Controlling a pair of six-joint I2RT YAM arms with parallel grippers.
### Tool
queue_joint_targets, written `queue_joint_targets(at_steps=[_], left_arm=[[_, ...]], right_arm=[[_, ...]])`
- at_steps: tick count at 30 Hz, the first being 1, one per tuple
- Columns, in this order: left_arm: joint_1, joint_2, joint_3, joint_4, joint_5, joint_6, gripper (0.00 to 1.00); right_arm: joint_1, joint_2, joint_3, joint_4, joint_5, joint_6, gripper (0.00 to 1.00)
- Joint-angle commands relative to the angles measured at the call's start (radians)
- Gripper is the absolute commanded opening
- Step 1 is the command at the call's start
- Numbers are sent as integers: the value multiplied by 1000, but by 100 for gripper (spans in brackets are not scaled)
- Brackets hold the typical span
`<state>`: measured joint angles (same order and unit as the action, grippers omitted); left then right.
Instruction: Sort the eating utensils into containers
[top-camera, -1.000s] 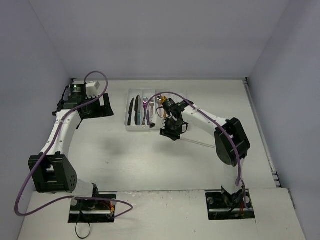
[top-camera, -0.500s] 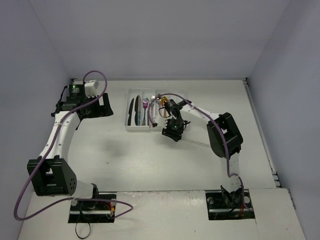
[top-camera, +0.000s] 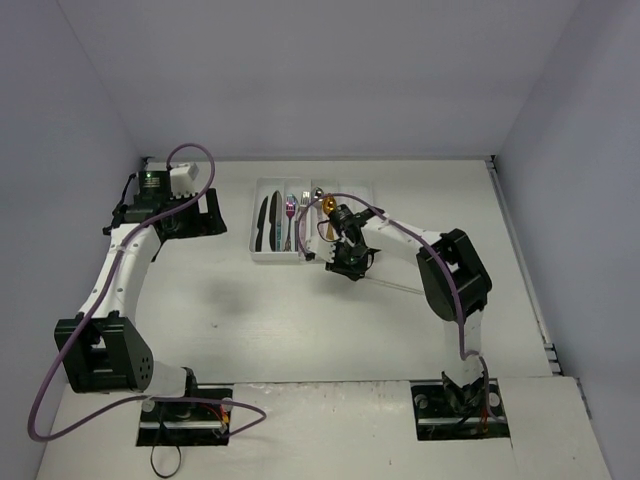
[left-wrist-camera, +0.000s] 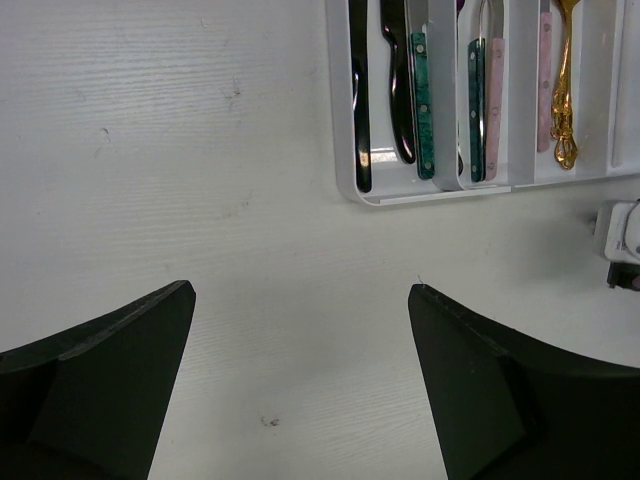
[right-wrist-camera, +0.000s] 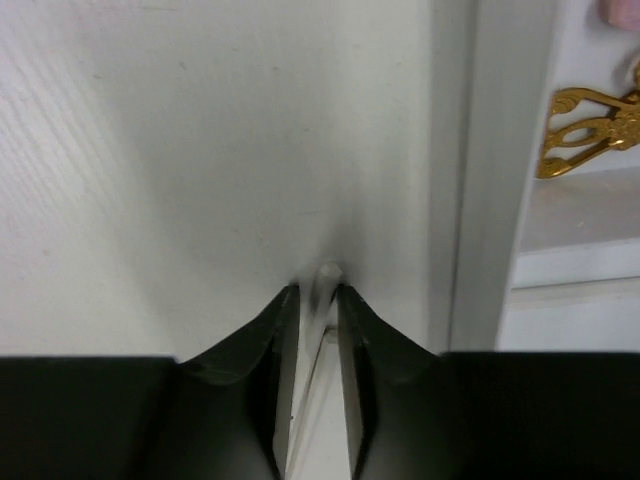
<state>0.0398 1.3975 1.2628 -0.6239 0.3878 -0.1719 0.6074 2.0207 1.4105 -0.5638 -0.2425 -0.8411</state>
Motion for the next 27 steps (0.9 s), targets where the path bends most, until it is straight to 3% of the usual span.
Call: queue_joint_targets(at_steps=[1,5,14,18,22,27], left_arm=[[2,-48,7,35,5,5,87],[2,-41,14,35,5,6,87],[1,-15,33,36,23,0,87],[2,-12,42,33,28,0,87],[2,-19,46,35,37,3,87],[2,-20,44,35,39,0,87]], right_arm=[[49,-34,-133,-5,-6,11,11],[59,-69,-167,-3,-19,55,0],[61,-210,-73,-77,-72,191,0],[63,-270,-15,-126,-44,177,0],[68,-385,17,-156,92,22,0],[60,-519,-8,-145,192,-364,0]])
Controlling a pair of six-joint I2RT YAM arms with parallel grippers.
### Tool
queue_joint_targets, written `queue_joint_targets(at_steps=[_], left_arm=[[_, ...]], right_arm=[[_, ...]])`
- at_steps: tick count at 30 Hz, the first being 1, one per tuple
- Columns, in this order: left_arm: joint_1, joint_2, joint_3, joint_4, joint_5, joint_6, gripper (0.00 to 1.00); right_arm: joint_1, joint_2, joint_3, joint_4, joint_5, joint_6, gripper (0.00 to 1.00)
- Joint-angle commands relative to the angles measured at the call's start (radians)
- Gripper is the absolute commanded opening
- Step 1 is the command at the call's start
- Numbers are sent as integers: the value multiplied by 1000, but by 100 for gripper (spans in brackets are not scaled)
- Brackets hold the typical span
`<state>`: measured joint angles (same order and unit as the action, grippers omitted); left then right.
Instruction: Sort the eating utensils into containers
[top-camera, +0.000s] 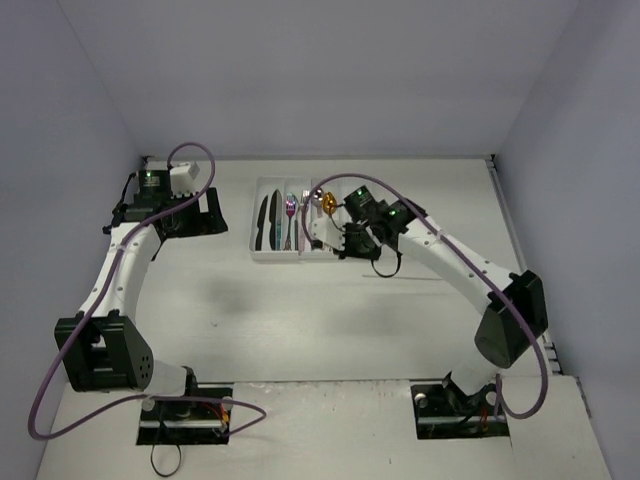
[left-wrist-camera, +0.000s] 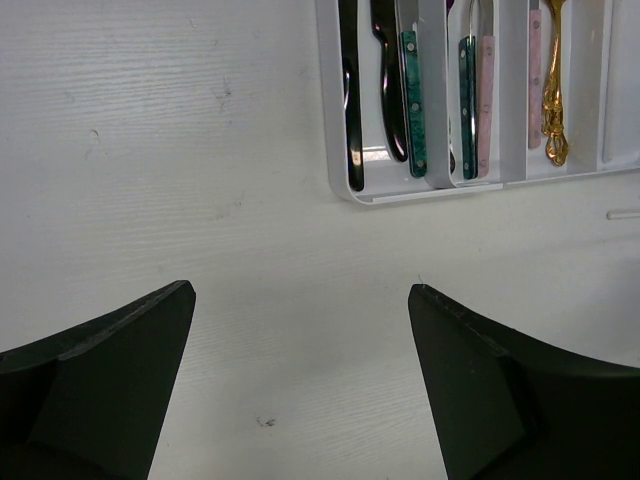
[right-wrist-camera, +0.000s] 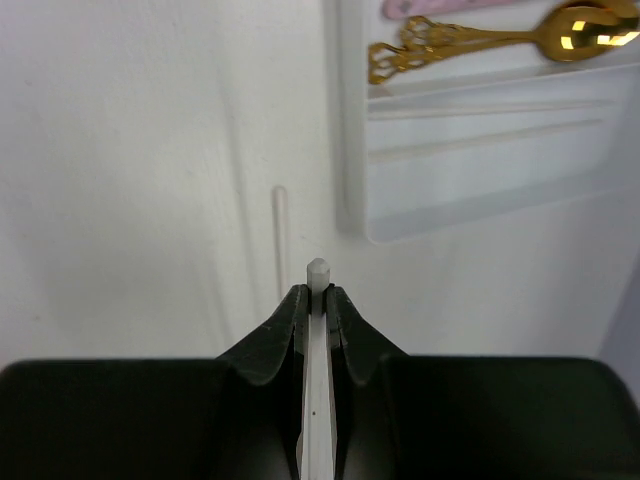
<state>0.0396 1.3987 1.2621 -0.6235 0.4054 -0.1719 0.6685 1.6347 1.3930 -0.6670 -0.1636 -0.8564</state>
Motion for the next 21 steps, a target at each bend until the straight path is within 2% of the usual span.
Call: queue_joint_targets(at_steps=[1,6,11,13,17,21], left_arm=[[2,-19,44,34,22,-3,87],[0,-6,40,44,26,-19,87],[2,-24,22,60,13,-21,87],[2,-42,11,69,8,-22,87],[5,-95,-47,101,-1,-36,87],[17,-159,-99,140,-6,-56,87]], right_arm=[[-6,-160,-7,-35,111,-448,0],[-104,-244,-101,36,3,-959,0],[-187,-203,-127,53,-163,-1459,0],[-204,-172,-123,54,-181,-1542,0],[-227,-85,-121,65,-208,-1817,0],[-205,19,-51,70,-258,-1844,0]])
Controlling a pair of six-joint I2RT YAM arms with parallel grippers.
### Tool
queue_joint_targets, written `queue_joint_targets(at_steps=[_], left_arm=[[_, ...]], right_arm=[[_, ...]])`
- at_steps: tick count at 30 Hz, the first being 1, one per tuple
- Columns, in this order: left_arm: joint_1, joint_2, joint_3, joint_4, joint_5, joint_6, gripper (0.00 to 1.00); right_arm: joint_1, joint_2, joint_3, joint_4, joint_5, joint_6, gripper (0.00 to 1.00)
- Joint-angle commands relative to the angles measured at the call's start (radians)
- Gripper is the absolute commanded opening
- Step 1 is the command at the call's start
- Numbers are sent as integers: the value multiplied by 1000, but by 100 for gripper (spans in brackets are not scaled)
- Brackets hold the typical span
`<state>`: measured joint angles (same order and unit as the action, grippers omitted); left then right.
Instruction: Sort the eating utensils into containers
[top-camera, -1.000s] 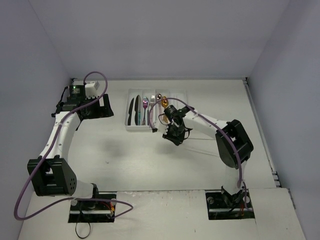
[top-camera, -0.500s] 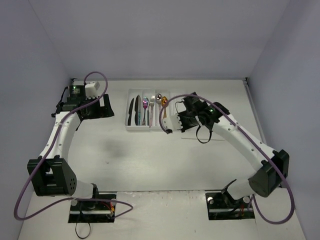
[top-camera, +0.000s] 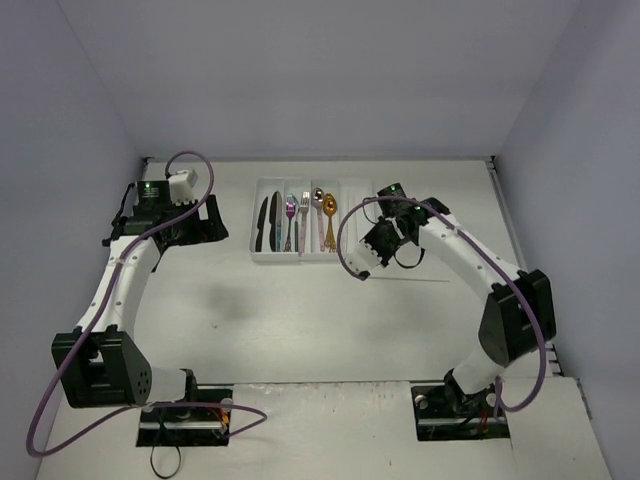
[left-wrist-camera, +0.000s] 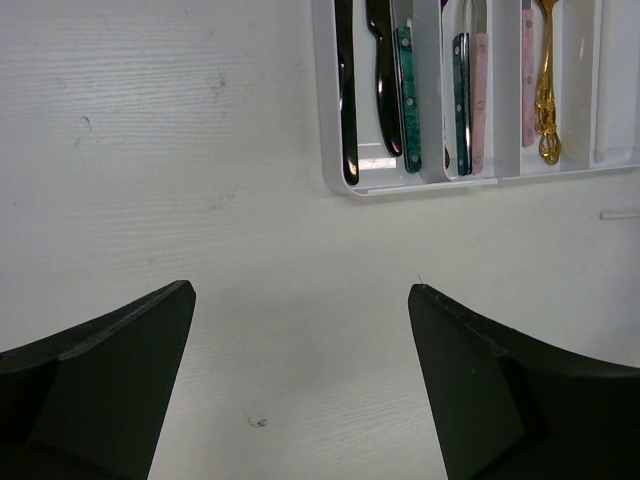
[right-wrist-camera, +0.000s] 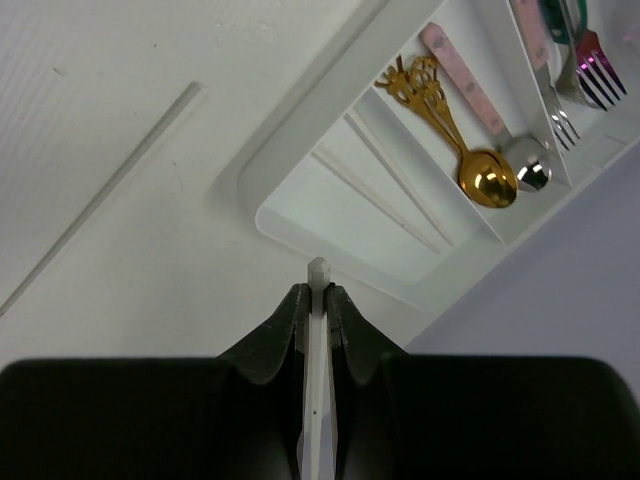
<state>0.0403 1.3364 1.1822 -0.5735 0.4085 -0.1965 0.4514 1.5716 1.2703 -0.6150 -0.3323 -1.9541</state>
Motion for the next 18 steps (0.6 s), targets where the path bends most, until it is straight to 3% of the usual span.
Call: queue_joint_targets(at_steps=[1,5,13,18], left_arm=[[23,-114,-34,96,-10,-35,87],[41,-176,-72,100,-10,-37,87],[44,-197,-79,116,43,-50,87],[44,-185,-120,258,210,-151,87]], right_arm=[[18,106,97,18,-110,-747,0],[46,161,171,17,-208,-750,0],[123,185,219,20,-243,-749,0],[132,119,212,27,-352,-746,0]])
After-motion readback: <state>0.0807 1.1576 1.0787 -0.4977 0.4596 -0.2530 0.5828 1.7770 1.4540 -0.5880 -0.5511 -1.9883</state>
